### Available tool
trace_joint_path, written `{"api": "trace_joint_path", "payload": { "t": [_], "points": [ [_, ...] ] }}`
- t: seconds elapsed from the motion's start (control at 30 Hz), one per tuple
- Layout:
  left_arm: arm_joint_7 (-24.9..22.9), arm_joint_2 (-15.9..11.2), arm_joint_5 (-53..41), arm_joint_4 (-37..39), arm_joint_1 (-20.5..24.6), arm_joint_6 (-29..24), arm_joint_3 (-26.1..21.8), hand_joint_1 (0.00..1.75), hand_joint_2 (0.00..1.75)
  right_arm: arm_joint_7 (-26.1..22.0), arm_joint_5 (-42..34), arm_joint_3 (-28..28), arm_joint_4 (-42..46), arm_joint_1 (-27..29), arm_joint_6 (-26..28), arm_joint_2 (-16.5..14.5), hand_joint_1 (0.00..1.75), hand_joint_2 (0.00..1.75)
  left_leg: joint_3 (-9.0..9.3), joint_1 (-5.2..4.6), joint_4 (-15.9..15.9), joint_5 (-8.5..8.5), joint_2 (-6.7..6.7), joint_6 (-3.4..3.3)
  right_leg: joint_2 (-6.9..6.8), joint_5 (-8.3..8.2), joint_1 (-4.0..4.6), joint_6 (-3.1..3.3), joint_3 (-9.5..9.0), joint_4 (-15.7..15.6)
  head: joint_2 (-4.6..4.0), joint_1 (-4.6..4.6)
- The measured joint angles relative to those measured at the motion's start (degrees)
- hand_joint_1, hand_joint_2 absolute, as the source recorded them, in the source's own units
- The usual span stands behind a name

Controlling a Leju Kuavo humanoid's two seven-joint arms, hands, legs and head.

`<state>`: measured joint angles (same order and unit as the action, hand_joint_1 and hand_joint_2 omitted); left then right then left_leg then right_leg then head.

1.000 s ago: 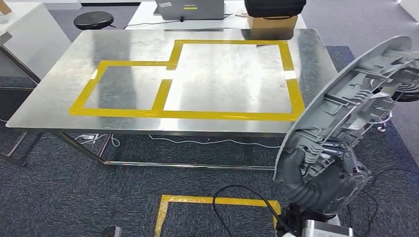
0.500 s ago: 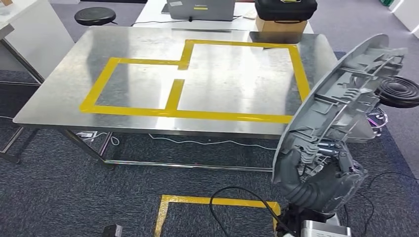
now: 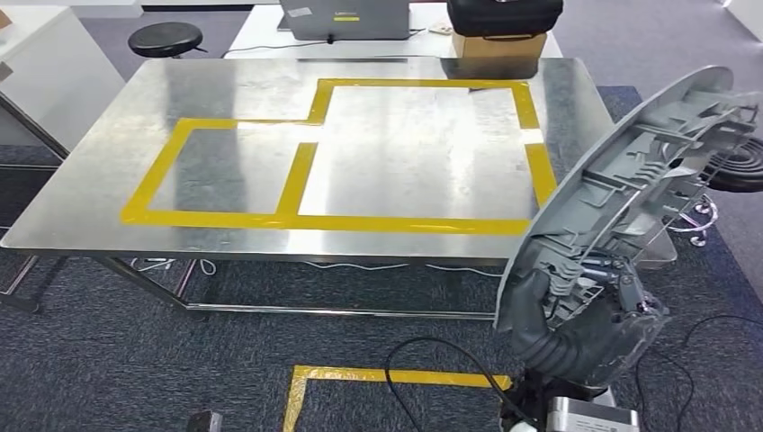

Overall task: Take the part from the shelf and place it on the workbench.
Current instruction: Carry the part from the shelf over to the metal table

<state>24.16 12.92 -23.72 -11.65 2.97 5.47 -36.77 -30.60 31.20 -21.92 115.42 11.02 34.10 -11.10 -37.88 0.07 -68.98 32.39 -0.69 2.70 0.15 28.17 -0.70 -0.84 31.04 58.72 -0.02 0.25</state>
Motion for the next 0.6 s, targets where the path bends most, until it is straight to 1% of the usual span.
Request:
{"api": "trace_joint_path", "payload": {
  "t": [0.03,0.07,0.1,0.13,0.17,0.2,0.23,0.27,0.3,0.37,0.4,0.43,0.47,0.5,0.53,0.57,0.6],
  "points": [
    [-0.09,0.0,-0.07,0.0,-0.04,-0.33,-0.03,0.0,1.75,0.0,0.02,0.0,-0.01,0.0,0.0,0.0,1.75,1.75,-2.46,0.05,-3.13,0.41,0.01,0.13,0.08,0.39,-0.02,0.04,-0.34,-0.02,0.0,0.0],
    [-0.13,-0.01,-0.13,0.0,-0.07,-0.51,-0.07,0.0,1.75,0.01,0.03,0.0,-0.02,0.01,0.0,0.0,1.75,1.75,-4.14,0.07,-4.52,-0.33,0.02,0.17,0.2,0.83,-0.05,0.0,-0.78,-0.02,0.0,-0.03],
    [-0.14,-0.03,-0.15,0.0,-0.09,-0.58,-0.13,0.0,1.75,0.01,0.02,0.0,-0.03,0.01,0.0,0.0,1.75,1.75,-4.72,0.08,-3.78,-2.25,0.02,0.13,0.31,1.33,-0.07,-0.1,-1.36,-0.03,0.0,-0.04],
    [-0.14,-0.04,-0.16,0.0,-0.09,-0.61,-0.25,0.0,1.75,0.02,0.02,0.0,-0.04,0.01,0.0,0.0,1.75,1.75,-4.22,0.08,-1.07,-5.06,0.03,0.05,0.41,1.9,-0.13,-0.28,-2.09,-0.04,0.0,-0.03],
    [-0.14,-0.05,-0.17,0.01,-0.09,-0.63,-0.4,0.0,1.75,0.02,0.03,0.0,-0.04,0.01,-0.01,0.0,1.75,1.75,-3.13,0.08,2.6,-7.95,0.07,-0.07,0.45,2.51,-0.16,-0.52,-2.69,-0.09,0.0,-0.05],
    [-0.15,-0.04,-0.19,0.01,-0.06,-0.66,-0.56,0.0,1.75,0.02,0.03,0.0,-0.05,-0.02,-0.01,0.0,1.75,1.75,-1.73,0.02,6.05,-9.75,0.08,-0.26,0.53,3.2,-0.08,-0.82,-3.25,-0.08,0.0,-0.12],
    [-0.15,-0.02,-0.2,0.02,0.0,-0.72,-0.7,0.0,1.75,0.02,0.07,0.0,-0.05,-0.04,-0.01,0.0,1.75,1.75,-0.65,-0.03,8.52,-10.59,0.09,-0.57,0.57,3.74,0.0,-1.1,-3.63,-0.15,0.0,-0.16],
    [-0.16,0.01,-0.21,0.02,0.06,-0.82,-0.79,0.0,1.75,0.01,0.1,0.0,-0.06,-0.05,0.0,0.0,1.75,1.75,-0.04,-0.12,9.79,-10.5,0.09,-0.93,0.59,4.11,0.09,-1.36,-3.84,-0.36,0.0,-0.13],
    [-0.18,0.02,-0.21,0.02,0.11,-1.01,-0.85,0.0,1.75,0.01,0.14,0.0,-0.06,-0.08,0.01,0.0,1.75,1.75,0.27,-0.23,10.13,-9.92,0.06,-1.32,0.61,4.31,0.17,-1.62,-4.11,-0.64,0.0,-0.06],
    [-0.42,0.02,-0.27,0.01,0.09,-1.66,-0.95,0.0,1.75,0.07,0.25,0.0,-0.05,-0.08,0.02,0.0,1.75,1.75,0.51,-0.11,10.48,-9.59,0.05,-2.09,0.5,4.61,0.13,-2.18,-4.59,-1.02,0.0,0.2],
    [-0.62,0.03,-0.32,0.0,0.1,-2.05,-1.0,0.0,1.75,0.1,0.32,0.0,-0.04,-0.08,0.02,0.0,1.75,1.75,0.74,-0.01,10.66,-9.44,0.06,-2.46,0.43,5.24,0.14,-2.44,-4.32,-0.12,0.0,0.32],
    [-0.82,0.05,-0.39,0.0,0.14,-2.35,-1.03,0.0,1.75,0.14,0.4,0.0,-0.04,-0.08,-0.01,0.01,1.75,1.75,1.0,0.1,10.82,-9.3,0.07,-2.81,0.36,6.45,0.15,-2.65,-3.32,2.12,0.0,0.45],
    [-0.96,0.07,-0.48,0.0,0.19,-2.53,-1.05,0.0,1.75,0.16,0.46,0.01,-0.04,-0.08,-0.04,0.01,1.75,1.75,1.17,0.1,10.87,-9.12,0.08,-3.11,0.31,8.04,0.15,-2.77,-1.5,5.61,0.0,0.6],
    [-1.05,0.08,-0.6,0.0,0.23,-2.6,-1.07,0.0,1.75,0.19,0.52,0.03,-0.04,-0.08,-0.07,0.02,1.75,1.75,1.3,0.07,10.86,-8.94,0.07,-3.32,0.29,9.72,0.16,-2.83,0.94,9.79,0.0,0.7],
    [-1.09,0.08,-0.69,0.0,0.24,-2.56,-1.08,0.0,1.75,0.22,0.57,0.04,-0.05,-0.07,-0.09,0.02,1.75,1.75,1.45,0.05,10.86,-8.78,0.05,-3.43,0.29,10.8,0.17,-2.85,3.3,13.48,0.0,0.75],
    [-1.11,0.07,-0.78,0.0,0.22,-2.46,-1.1,0.0,1.75,0.25,0.6,0.06,-0.05,-0.07,-0.09,0.02,1.75,1.75,1.65,0.03,10.86,-8.6,0.01,-3.48,0.29,10.75,0.17,-2.85,5.02,15.54,0.0,0.77],
    [-1.12,0.07,-0.85,0.0,0.19,-2.34,-1.11,0.0,1.75,0.26,0.61,0.07,-0.06,-0.07,-0.09,0.02,1.75,1.75,1.93,0.03,10.85,-8.42,-0.08,-3.45,0.29,9.42,0.17,-2.81,5.74,15.42,0.0,0.81]
  ]
}}
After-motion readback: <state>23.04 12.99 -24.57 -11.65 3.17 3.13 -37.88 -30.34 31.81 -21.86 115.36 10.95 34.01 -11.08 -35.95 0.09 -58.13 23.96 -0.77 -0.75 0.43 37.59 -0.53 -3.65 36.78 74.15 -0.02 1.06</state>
